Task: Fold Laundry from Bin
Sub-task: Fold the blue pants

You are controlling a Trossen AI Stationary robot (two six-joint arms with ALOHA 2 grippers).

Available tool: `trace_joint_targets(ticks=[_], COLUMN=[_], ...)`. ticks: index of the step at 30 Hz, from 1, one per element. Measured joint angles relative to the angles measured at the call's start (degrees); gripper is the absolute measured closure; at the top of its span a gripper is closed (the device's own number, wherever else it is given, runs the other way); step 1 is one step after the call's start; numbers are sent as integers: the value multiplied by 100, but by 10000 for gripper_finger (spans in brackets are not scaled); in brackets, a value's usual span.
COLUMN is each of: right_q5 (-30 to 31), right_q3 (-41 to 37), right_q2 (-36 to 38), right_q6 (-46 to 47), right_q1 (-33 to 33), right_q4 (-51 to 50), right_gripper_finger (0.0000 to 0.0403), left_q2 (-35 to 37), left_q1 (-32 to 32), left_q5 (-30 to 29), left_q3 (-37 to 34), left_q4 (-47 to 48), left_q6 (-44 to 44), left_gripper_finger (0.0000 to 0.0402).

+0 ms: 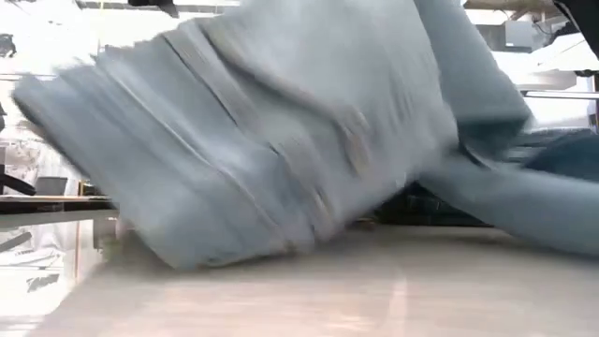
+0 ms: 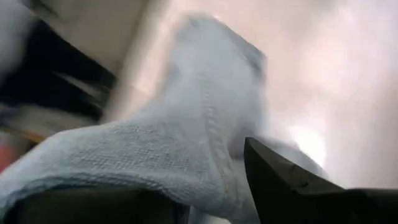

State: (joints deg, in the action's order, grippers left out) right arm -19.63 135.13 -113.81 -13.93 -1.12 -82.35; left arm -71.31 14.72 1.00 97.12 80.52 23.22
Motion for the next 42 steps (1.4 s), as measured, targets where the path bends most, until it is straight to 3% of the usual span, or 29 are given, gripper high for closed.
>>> trace_joint_targets(ticks=[2, 5, 12, 15, 21, 24, 29, 34, 42], right_q5=[693, 796, 45, 494, 613, 633, 745, 934, 943], right_q3=[-18, -24, -38, -33, -79, -76, -79, -79, -79], right_q2=[61, 137, 517, 851, 1300, 1568, 1765, 1850, 1715], right_q6=[-424, -525, 226, 222, 897, 1380, 1848, 1916, 2109], right_q1=[13, 8, 110, 270, 442, 466, 634, 756, 736], right_q4=[-331, -473, -755, -753, -760, -762, -762, -764, -766], right_gripper_finger=[228, 210, 160, 144, 137, 137, 137, 137, 137], left_q2=[0, 0, 24, 44, 35, -3, -12, -11, -338], left_q1=[-56, -129, -593, -743, -890, -650, -595, -894, -1706], left_q5=[5, 25, -377, -378, -509, -107, 636, 451, -469], left_q3=[0, 0, -571, -1159, -2801, -3681, -4979, -5556, -5703], left_q4=[-211, -510, -1495, -2223, -3680, -4452, -5687, -6330, -6711], left_q6=[2, 58, 519, 941, 1084, 971, 1543, 1683, 874], left_gripper_finger=[182, 182, 182, 182, 182, 182, 182, 182, 182])
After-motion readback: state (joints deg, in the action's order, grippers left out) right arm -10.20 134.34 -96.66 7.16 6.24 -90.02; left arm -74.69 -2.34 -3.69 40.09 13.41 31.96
